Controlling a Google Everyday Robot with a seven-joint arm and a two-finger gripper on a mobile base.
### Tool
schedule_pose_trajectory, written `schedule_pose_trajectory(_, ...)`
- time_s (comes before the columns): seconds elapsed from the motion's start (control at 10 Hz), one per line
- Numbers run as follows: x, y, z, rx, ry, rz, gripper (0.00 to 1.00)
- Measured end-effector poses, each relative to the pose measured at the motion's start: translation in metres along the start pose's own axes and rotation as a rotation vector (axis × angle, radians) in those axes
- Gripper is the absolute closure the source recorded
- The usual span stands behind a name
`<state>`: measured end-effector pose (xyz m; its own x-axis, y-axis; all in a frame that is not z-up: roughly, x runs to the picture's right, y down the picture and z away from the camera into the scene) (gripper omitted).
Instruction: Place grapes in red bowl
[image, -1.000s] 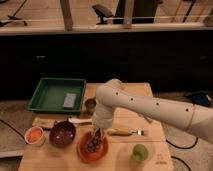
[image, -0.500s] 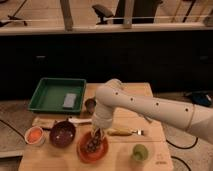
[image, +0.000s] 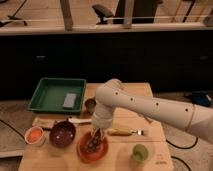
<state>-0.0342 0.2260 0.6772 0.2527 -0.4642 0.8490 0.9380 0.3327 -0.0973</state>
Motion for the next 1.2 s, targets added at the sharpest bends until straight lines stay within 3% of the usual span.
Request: schedule_pose_trajectory(1.2, -0.0007, -0.0001, -0.0006, 0.000, -0.002, -0.030, 0.98)
